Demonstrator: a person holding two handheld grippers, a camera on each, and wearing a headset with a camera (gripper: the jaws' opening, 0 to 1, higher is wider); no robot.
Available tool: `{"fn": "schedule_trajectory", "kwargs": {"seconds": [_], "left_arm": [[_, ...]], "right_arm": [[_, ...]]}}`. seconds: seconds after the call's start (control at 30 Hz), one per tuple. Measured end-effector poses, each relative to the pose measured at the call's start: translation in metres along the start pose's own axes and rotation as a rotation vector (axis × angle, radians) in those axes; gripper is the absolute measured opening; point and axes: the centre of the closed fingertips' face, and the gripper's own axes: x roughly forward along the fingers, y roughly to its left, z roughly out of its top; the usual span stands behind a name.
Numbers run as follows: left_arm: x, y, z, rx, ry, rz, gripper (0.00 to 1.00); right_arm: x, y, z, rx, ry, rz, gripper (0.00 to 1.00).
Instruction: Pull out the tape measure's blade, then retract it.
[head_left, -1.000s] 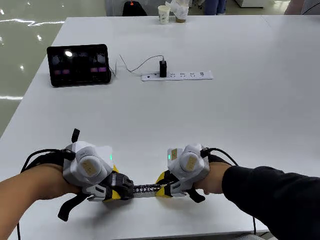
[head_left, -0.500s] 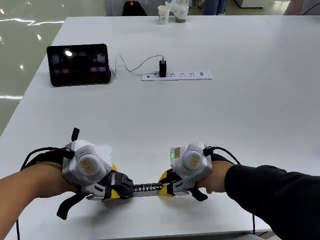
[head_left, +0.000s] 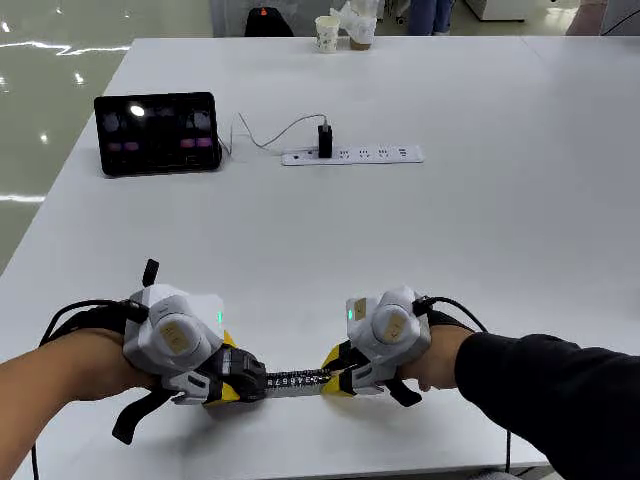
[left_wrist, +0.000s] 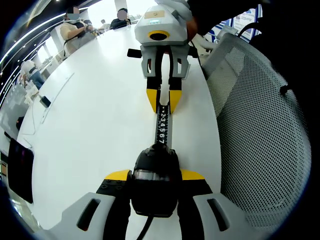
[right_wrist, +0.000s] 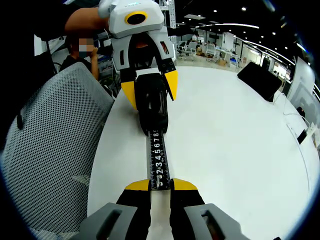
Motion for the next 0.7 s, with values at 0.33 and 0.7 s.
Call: {"fn": "schedule_trajectory", "kwargs": {"seconds": [0.33, 0.7], "left_arm": [[-0.0001, -0.0007, 0.0000, 0.003, -0.005, -0.002, 0.30], [-0.0001, -0.0008, 0.0002, 0.003, -0.007, -0.001, 0.30]], "right_arm": [[-0.0044, -0.0005, -0.0042, 0.003, 0.004, -0.001, 0.10], [-0.0080, -0.0022, -0.0088, 0.005, 0.006, -0.005, 0.10]]}}
